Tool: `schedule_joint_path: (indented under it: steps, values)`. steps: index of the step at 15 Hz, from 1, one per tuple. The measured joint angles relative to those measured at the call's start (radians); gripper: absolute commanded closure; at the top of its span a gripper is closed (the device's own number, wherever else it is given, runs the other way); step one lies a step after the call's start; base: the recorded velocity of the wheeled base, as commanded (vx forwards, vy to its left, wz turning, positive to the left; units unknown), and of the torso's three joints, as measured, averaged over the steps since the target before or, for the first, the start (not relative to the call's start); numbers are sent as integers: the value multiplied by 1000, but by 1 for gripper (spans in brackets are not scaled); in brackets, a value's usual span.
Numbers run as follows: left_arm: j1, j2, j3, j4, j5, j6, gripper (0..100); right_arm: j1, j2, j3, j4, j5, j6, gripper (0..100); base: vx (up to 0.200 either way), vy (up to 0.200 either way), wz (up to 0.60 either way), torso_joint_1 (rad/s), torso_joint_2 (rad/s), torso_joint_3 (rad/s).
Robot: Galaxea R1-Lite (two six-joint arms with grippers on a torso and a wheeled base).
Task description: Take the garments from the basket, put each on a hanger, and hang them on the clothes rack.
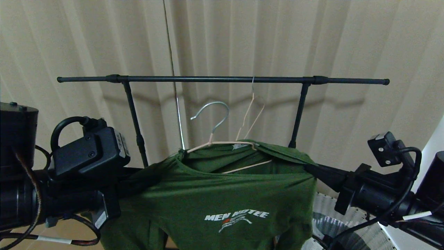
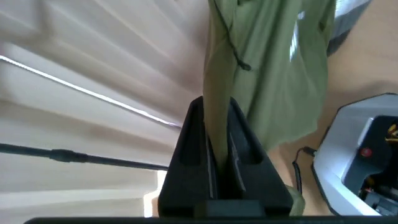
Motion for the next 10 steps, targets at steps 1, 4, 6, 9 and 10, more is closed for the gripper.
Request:
schedule_joint_path:
  steps: [1, 4, 6, 9, 10]
  values:
    - [0, 1, 16, -61, 1, -23, 100, 33, -37, -18, 75, 18, 0, 100, 0, 0, 0, 0, 0, 0]
    - [-4, 6, 79, -170, 3, -55, 100, 106, -121, -92, 216, 46, 0, 0, 0, 0, 0, 0, 0, 0]
    - [-4, 8, 119, -210, 3, -56, 100, 119, -146, -131, 237, 48, 0, 0, 0, 0, 0, 0, 0, 0]
    - [-6, 10, 146, -222, -7, -53, 100, 124, -158, -149, 236, 48, -5, 0, 0, 0, 0, 0, 0, 0]
    - [-8, 9, 150, -222, -15, -53, 100, 124, -159, -146, 237, 48, -13, 0, 0, 0, 0, 0, 0, 0]
